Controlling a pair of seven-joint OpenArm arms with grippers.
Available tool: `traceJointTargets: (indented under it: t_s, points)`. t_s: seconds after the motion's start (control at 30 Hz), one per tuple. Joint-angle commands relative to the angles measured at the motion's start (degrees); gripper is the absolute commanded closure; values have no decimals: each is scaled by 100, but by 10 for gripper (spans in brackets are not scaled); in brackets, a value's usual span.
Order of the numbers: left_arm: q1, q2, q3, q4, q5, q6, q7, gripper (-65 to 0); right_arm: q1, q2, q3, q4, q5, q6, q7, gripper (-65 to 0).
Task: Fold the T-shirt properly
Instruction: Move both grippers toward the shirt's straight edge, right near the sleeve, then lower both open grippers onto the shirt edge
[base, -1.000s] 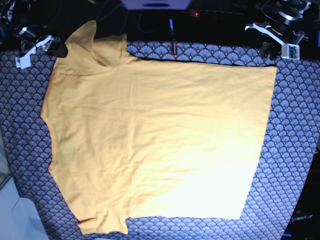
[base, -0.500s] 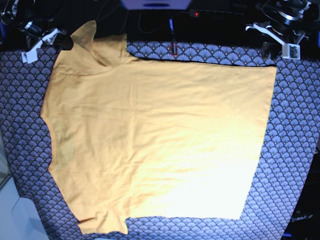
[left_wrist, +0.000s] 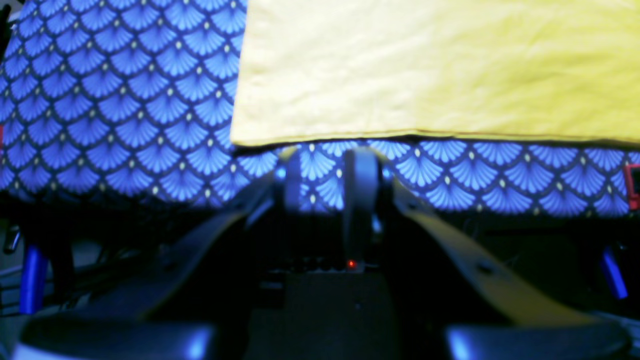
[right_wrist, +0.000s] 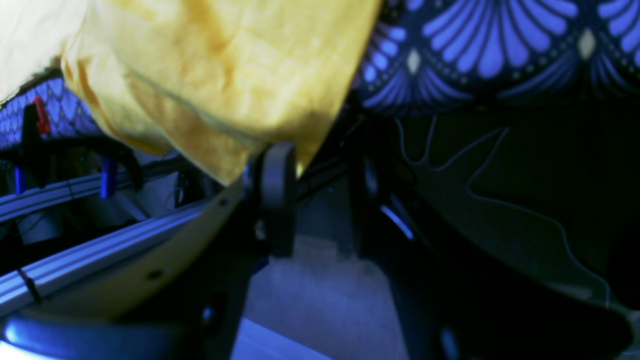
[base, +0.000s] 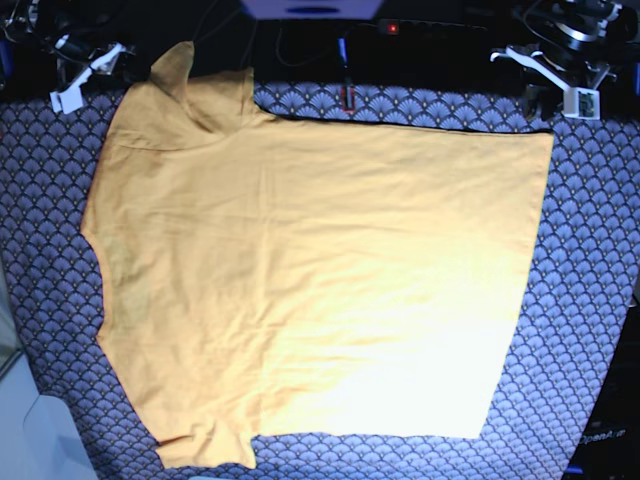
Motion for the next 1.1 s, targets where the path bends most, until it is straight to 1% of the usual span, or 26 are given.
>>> traceJointTargets:
  t_s: [0.0,0.17,0.4,0.57,0.63,0.83,0.97,1.07]
  points:
    - [50,-43,-50,99,-71,4,-115,-152,-33,62,22,88,141,19,52,-165]
    - [41,-16,-235,99,-71,4,-115,-152,-15,62,22,88,141,19,43,-165]
    - [41,-34,-244,99,-71,4,-115,-152,-33,62,22,88,141,19,43,-161]
    - [-29,-16,-244,99,-71,4,-115,-152,-33,71,13,88,141,19,-107,-104]
    - [-29,-16,-244,99,-71,4,-115,-152,-24,71,13,88,141,19,-177,-94]
    - [-38,-16,-235,99,-71,4,-115,-152,-121,71,13,440,141,19,-177,-96]
    - [-38,-16,-235,82,-71,4,-115,-152,-121,71,13,598,141,19,-414,-98]
    - [-38,-16,-235,82,-71,4,-115,-152,-112,71,22,607,141,19,-414,-99]
